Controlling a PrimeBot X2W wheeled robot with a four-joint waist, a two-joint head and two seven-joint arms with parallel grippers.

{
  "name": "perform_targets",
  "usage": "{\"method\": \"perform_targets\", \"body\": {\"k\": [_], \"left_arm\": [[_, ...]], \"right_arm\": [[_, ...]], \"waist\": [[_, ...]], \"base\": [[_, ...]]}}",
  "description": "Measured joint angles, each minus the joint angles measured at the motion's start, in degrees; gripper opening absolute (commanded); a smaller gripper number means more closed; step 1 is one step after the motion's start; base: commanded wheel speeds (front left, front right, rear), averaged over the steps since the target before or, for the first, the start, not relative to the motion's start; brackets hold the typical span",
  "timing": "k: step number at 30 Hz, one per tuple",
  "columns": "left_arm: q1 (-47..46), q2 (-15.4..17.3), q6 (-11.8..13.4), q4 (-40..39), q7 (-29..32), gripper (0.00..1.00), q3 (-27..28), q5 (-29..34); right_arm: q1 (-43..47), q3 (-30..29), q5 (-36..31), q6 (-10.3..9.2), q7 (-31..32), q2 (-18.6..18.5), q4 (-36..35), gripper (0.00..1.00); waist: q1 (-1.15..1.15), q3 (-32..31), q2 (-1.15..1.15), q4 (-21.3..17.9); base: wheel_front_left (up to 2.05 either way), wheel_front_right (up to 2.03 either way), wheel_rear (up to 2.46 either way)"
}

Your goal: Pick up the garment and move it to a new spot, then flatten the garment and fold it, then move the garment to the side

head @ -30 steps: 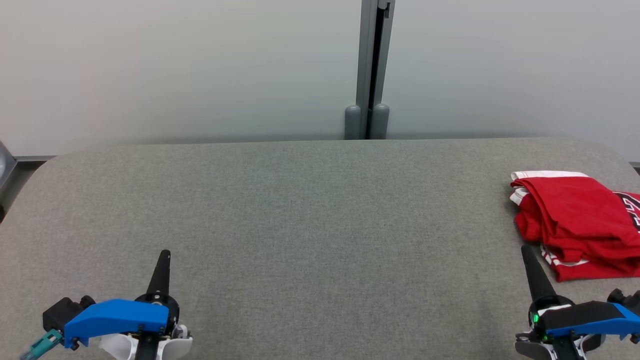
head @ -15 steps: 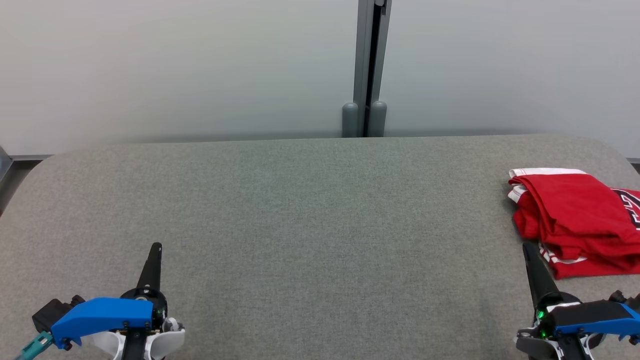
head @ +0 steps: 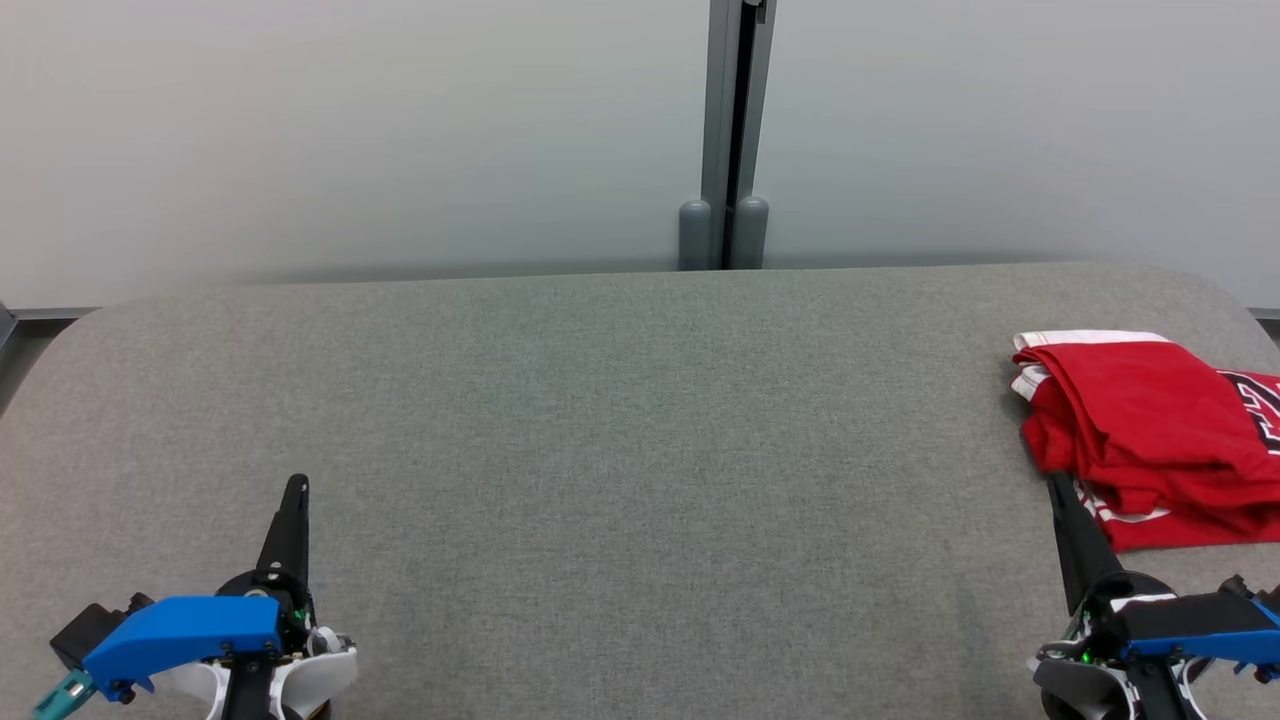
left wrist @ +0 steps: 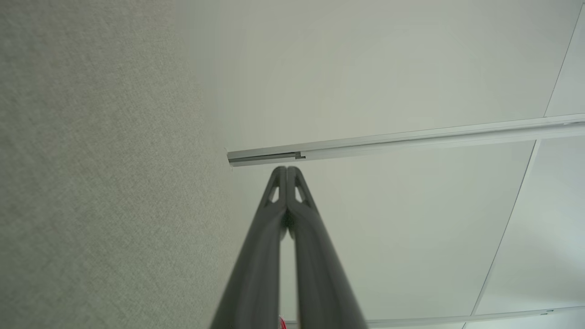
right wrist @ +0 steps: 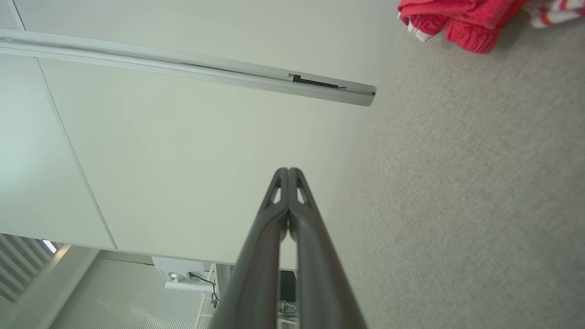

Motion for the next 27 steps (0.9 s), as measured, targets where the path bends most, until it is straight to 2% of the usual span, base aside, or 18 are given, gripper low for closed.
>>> {"method": "perform_targets", "body": {"k": [22,27], "left_arm": [[-0.2,-1.7,-2.3,-0.8,2.3,0.00,4.6,-5.3],[-0.2,-1.8,-2.3,-0.9,2.3,0.00,4.7,-5.5]], "right_arm": [[-0.4,-0.3,8.9,0.00,1.5,-0.1,-0.7,0.00],[-0.4,-0.3,9.2,0.00,1.5,-0.1,-0.7,0.00]], "waist": [[0.00,0.6,0.00,-0.6],[0.00,0.6,0.00,-0.6]], "base": [[0.00,0.00,0.00],[0.00,0.00,0.00]]}}
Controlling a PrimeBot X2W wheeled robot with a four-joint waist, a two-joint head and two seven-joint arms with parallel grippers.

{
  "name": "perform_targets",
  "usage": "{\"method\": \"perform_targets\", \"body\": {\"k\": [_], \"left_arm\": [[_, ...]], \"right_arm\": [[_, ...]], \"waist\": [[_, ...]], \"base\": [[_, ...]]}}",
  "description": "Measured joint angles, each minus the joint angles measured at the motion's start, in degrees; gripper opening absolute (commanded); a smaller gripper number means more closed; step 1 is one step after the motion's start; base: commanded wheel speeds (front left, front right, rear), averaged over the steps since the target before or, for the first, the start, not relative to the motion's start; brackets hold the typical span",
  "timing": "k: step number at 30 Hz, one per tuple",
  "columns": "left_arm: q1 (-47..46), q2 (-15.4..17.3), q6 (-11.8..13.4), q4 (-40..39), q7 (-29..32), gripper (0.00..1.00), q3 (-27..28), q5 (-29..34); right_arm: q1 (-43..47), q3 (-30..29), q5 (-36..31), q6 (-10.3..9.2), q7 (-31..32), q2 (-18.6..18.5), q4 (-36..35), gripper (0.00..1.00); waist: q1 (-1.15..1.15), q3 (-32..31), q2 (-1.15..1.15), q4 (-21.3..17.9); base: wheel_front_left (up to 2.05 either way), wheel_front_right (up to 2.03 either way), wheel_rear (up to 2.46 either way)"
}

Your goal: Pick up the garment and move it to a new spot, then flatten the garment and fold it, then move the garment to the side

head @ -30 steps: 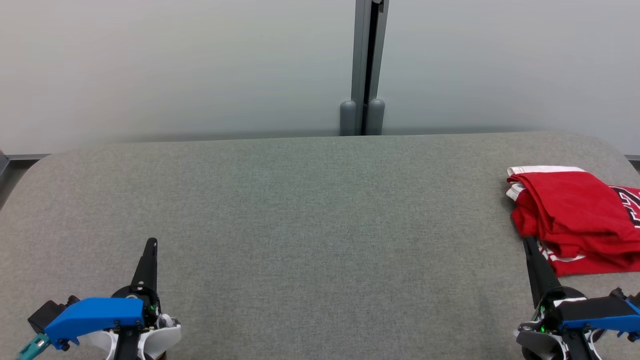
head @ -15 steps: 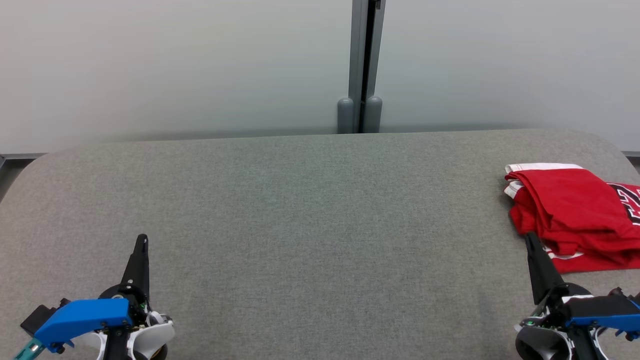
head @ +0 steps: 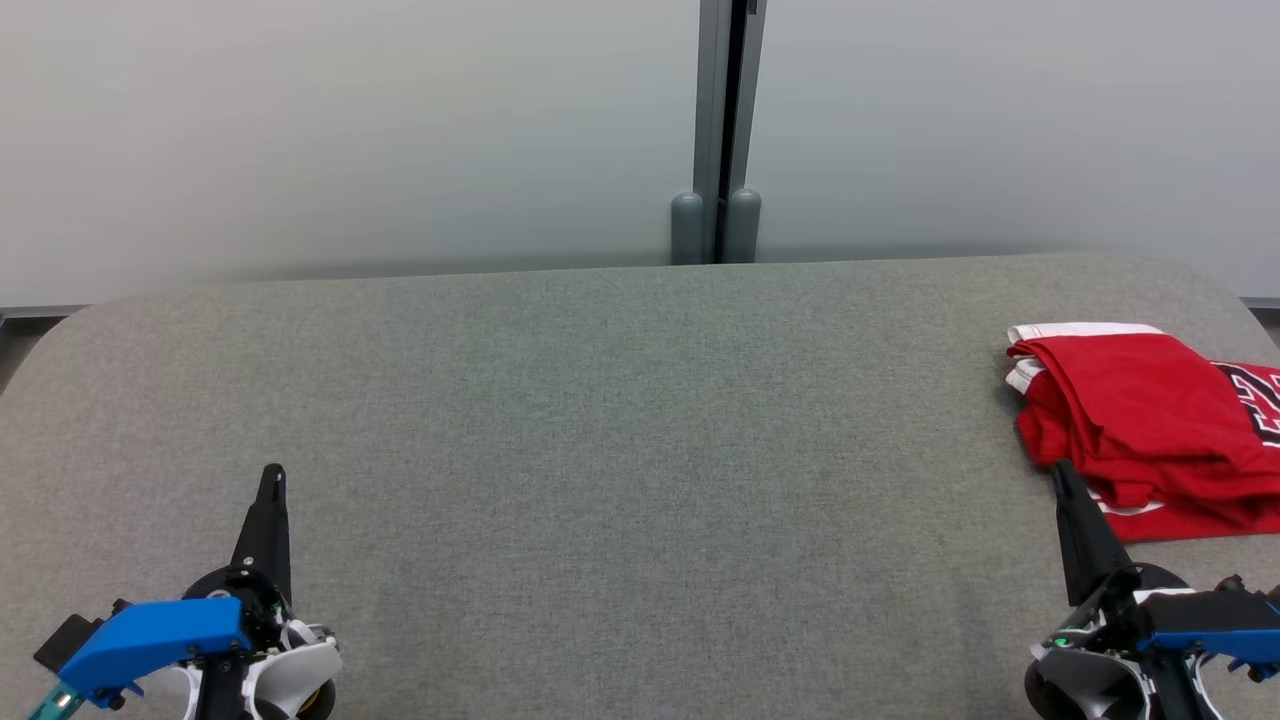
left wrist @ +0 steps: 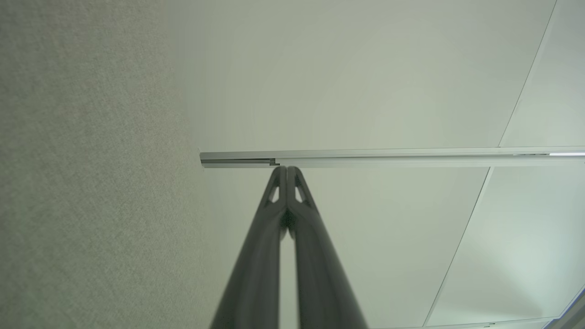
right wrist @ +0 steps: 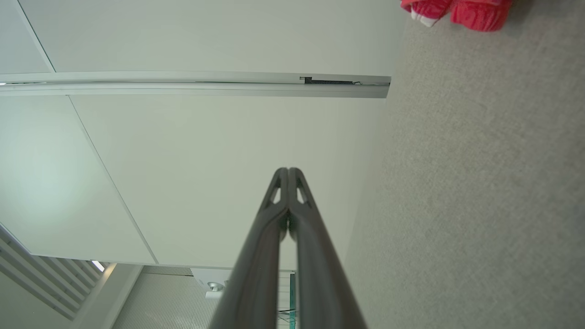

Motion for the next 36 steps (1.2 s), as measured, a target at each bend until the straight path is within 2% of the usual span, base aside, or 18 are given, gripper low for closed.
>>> {"method": "perform_targets", "body": {"k": [36], "left_arm": [[0.0,-0.1,0.0,0.0,0.1,0.00,0.1,0.0]], "right_arm": [[0.0,0.0,0.0,0.00,0.0,0.0,0.0,0.00]], "waist": [[0.00,0.0,0.00,0.0]], "base": [[0.00,0.00,0.00]]}}
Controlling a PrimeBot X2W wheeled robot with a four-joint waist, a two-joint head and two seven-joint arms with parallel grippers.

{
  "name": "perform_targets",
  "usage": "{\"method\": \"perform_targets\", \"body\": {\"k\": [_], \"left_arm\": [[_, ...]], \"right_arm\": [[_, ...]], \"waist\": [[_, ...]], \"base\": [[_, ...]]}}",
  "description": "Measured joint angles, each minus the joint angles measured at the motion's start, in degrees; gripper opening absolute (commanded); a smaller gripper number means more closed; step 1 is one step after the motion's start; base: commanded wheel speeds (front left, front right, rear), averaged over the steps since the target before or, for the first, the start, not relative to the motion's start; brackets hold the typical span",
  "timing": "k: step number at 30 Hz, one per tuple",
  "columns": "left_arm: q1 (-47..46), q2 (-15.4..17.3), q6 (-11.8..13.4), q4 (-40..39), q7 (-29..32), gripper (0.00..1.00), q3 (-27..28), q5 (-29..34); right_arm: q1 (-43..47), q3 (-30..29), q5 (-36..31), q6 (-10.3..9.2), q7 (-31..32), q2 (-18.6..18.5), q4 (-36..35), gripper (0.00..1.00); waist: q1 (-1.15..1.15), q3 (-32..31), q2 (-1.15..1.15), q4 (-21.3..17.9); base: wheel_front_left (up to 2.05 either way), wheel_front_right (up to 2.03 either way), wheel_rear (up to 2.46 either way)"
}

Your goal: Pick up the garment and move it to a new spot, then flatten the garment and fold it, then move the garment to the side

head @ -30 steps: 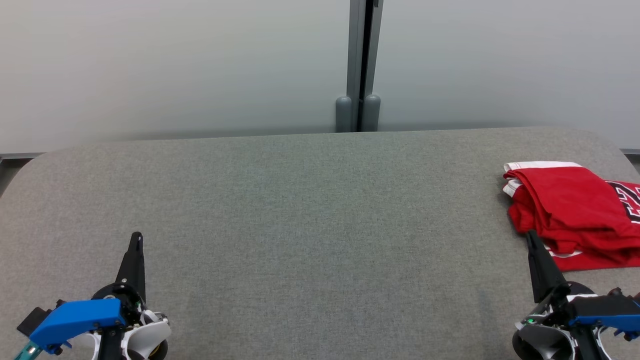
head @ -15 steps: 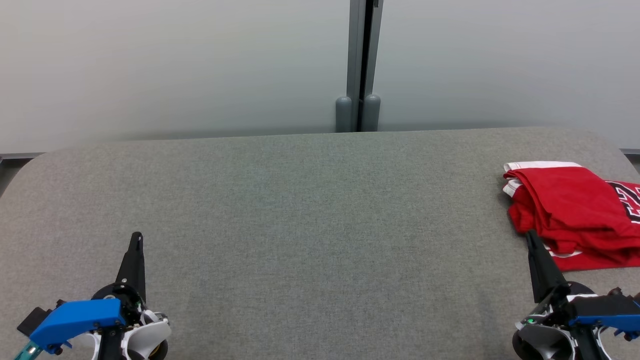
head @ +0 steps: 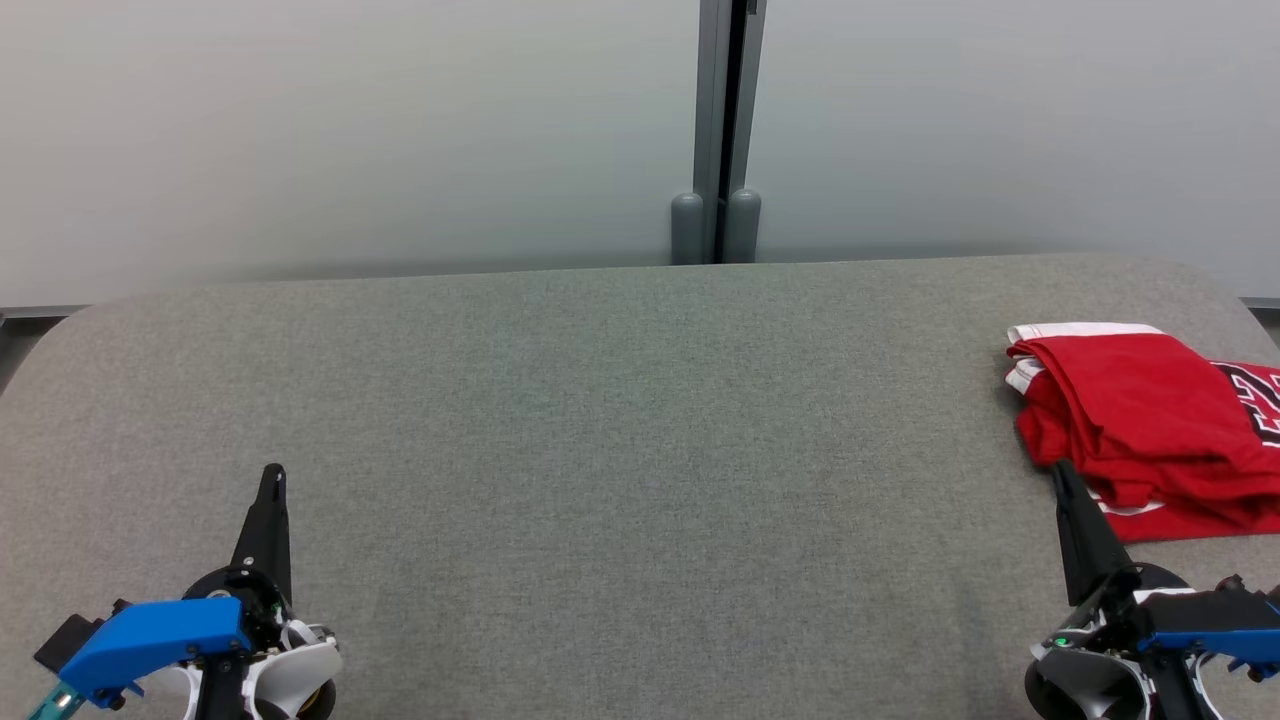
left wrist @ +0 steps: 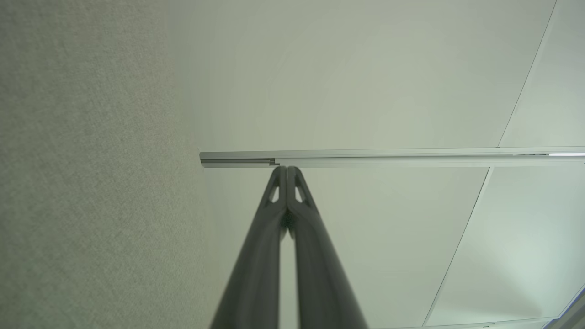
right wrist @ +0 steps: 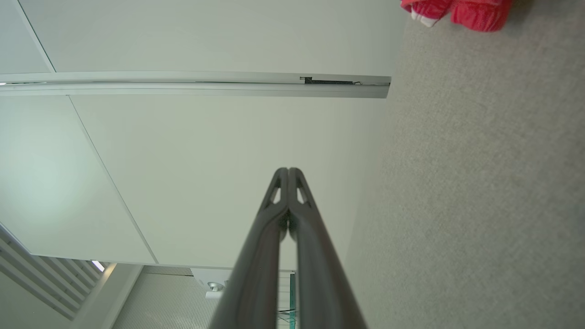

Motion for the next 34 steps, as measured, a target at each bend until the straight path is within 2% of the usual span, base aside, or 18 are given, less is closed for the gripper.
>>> {"method": "perform_targets", "body": {"k": [34], "left_arm": [[0.0,0.0,0.0,0.0,0.1,0.00,0.1,0.1]], "right_arm": [[0.0,0.0,0.0,0.00,0.0,0.0,0.0,0.00]], "waist": [[0.00,0.0,0.00,0.0]], "base": [[0.00,0.00,0.00]]}}
